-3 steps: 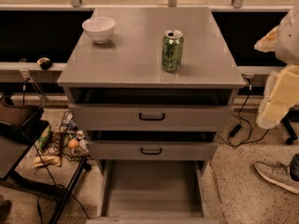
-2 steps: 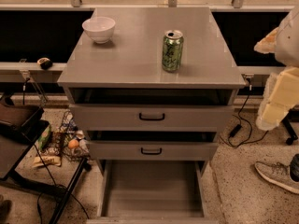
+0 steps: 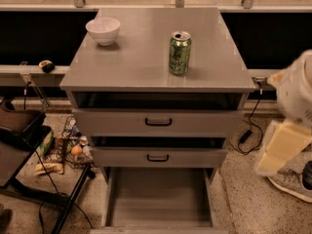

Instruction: Close bottom drawer

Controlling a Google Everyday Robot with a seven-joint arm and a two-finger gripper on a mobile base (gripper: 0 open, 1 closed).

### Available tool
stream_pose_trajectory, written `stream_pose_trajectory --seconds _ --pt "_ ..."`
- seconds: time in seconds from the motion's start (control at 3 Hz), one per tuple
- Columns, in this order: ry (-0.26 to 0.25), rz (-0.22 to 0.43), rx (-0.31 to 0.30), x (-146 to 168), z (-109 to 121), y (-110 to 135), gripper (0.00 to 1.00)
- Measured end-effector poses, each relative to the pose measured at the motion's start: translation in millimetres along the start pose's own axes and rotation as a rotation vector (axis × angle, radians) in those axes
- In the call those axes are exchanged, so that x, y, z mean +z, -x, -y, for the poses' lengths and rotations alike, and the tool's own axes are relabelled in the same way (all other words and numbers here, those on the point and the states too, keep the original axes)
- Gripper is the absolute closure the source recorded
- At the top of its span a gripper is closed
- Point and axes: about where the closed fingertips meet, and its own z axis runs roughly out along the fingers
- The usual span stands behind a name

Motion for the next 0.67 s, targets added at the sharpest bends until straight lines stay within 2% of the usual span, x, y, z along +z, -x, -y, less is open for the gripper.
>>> stream_pose_trajectory --seconds 0.33,0.67 --pt "-0.081 -0.056 0.056 51.7 -35.6 -18.1 0.00" --pt "-0.042 -0.120 0.076 119.9 -72.6 -42.0 0.00"
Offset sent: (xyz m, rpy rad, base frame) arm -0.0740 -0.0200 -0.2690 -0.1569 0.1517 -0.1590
